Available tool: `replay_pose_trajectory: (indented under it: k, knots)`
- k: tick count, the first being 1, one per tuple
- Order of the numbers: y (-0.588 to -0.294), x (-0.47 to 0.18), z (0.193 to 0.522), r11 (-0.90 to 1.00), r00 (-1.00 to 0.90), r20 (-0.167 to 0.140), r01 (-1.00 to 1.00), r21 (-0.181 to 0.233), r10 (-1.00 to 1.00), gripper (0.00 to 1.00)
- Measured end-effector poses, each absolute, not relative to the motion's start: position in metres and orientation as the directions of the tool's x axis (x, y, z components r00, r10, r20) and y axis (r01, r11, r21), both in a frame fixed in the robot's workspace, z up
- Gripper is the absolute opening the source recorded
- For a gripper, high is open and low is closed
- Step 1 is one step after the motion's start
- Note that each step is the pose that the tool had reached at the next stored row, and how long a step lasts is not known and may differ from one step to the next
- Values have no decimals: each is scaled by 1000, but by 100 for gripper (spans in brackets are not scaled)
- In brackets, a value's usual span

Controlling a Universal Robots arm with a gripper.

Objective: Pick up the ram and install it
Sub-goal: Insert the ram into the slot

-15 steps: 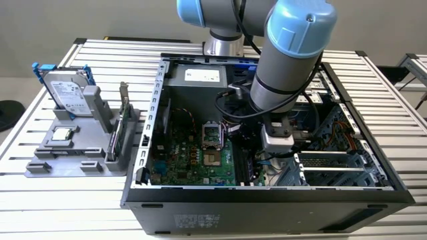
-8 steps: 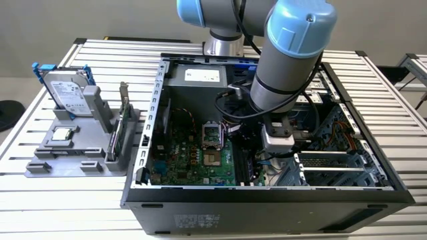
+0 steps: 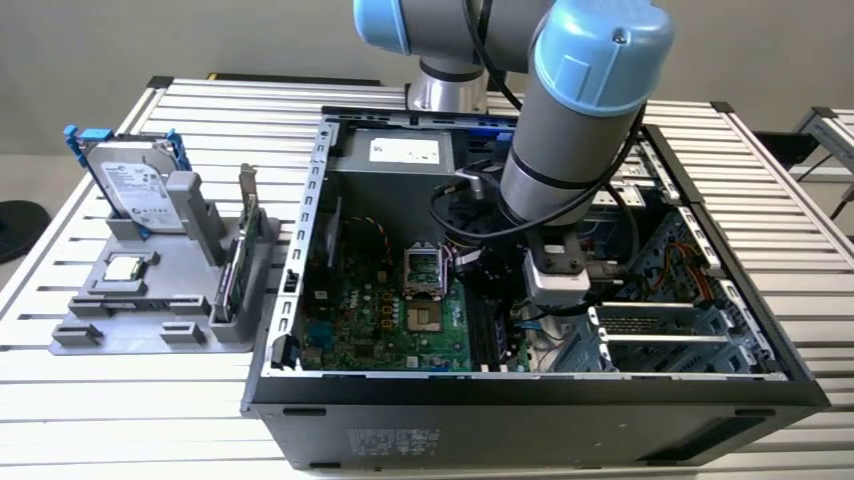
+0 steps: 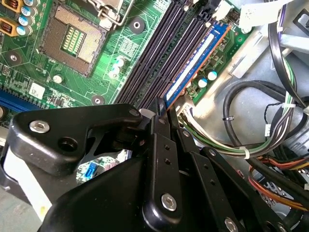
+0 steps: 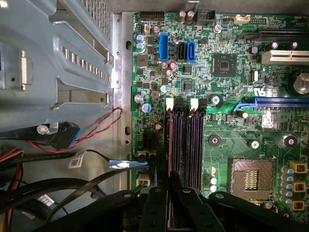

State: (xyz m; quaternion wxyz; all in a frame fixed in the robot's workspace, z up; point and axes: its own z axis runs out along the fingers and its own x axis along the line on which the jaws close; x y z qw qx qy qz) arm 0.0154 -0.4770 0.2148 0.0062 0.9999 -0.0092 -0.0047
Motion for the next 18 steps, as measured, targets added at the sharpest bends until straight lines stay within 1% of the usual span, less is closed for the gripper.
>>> replay_pose_trajectory:
  k: [18]
  knots:
    - [-477,15,214,-1000,1000,-9,-18,12,-18,0]
